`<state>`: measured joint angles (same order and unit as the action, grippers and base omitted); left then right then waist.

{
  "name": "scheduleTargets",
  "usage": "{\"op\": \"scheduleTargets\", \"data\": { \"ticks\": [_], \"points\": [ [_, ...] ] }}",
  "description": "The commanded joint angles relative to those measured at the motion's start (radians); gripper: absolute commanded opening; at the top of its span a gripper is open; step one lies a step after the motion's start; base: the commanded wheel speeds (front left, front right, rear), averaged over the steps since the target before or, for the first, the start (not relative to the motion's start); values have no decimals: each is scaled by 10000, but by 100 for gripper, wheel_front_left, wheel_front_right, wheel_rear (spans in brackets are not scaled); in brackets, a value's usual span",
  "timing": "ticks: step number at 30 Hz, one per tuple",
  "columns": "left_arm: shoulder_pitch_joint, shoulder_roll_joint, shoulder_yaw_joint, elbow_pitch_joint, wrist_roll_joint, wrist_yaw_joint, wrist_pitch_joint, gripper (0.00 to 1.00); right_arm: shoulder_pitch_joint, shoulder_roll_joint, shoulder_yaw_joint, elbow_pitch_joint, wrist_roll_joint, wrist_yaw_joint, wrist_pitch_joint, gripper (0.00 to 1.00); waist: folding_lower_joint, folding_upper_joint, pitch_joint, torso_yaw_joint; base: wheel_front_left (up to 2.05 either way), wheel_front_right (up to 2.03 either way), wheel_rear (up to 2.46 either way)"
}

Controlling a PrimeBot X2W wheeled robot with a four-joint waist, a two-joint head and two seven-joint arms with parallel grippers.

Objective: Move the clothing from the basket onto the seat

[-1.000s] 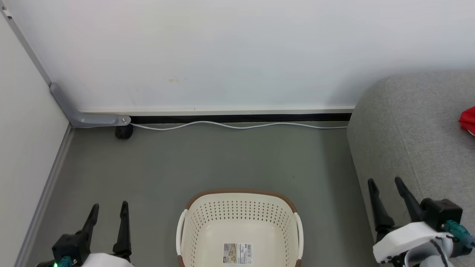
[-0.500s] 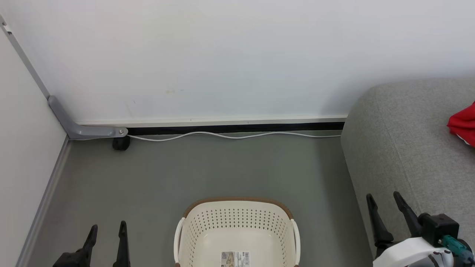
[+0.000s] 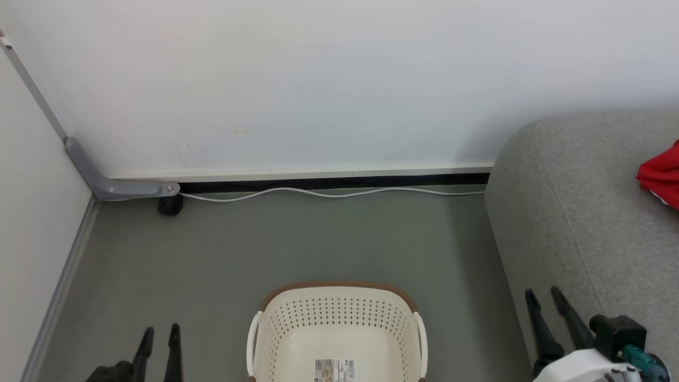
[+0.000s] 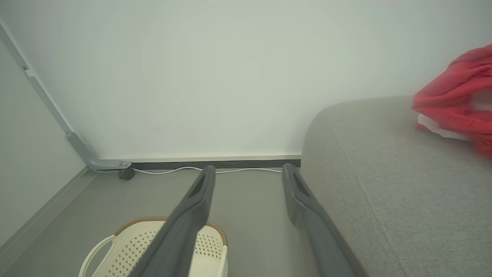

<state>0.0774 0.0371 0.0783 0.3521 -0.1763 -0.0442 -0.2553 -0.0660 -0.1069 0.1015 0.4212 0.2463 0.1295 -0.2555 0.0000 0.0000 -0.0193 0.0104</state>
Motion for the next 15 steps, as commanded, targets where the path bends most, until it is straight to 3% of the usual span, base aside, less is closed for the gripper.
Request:
{"op": "scheduleTargets", "data": {
  "ticks": [1, 9, 15],
  "points": [
    [27, -38, 4, 126, -7, -1, 4, 0, 71, 48, 16, 109, 7, 0, 3, 0, 0, 0, 0, 0, 0, 0, 0],
    [-84, -74, 85, 225, -797, -49, 271, 0, 133, 126, -106, 112, 769, 1, 232, 0, 22, 0, -12, -6, 0, 0, 0],
    [-151, -63, 65, 136, -1496, -91, 414, 0, 108, 149, -202, 14, 1424, 1, 400, 0, 0, 0, 22, -11, 0, 0, 0]
  ]
}}
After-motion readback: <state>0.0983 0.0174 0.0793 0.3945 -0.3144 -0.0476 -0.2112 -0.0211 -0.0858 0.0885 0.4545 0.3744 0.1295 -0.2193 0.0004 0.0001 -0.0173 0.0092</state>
